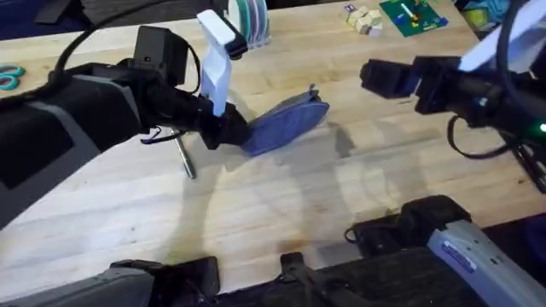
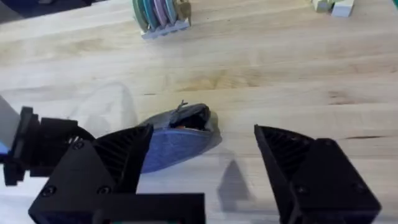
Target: Unzip the bag, pick up the pens from the table one at a time and place them inside, then zip the bag closed.
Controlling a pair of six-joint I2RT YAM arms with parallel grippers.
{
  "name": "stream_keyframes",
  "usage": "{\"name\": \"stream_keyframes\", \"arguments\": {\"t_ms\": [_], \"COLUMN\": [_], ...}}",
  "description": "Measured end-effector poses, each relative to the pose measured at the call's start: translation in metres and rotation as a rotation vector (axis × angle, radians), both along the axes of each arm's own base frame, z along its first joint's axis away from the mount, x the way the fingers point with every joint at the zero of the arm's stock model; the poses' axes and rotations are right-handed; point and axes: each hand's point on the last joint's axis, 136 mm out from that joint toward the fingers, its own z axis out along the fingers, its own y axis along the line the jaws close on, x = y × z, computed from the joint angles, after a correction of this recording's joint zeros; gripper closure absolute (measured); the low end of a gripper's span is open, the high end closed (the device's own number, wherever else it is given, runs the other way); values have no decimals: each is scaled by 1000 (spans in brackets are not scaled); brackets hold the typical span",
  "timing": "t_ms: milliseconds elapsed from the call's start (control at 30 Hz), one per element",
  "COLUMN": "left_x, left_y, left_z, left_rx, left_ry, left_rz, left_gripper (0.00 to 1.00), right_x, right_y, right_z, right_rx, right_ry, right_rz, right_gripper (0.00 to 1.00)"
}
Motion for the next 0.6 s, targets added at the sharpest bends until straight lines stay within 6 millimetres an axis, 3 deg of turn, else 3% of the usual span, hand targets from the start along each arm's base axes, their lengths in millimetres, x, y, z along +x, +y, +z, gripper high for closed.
{"name": "stream_keyframes", "arguments": {"t_ms": [333, 600], "left_x": [0, 0], "left_y": [0, 0], "left_z": [0, 0], "left_rx": [0, 0], "left_ry": [0, 0], "left_rz": [0, 0], "left_gripper": [960, 960], "right_x": [28, 59], "right_y": [12, 47], "right_z": [-41, -64], "right_rx": [131, 151], "right_ry": [195, 248], "right_rz": [-4, 107], "right_gripper": [4, 4]}}
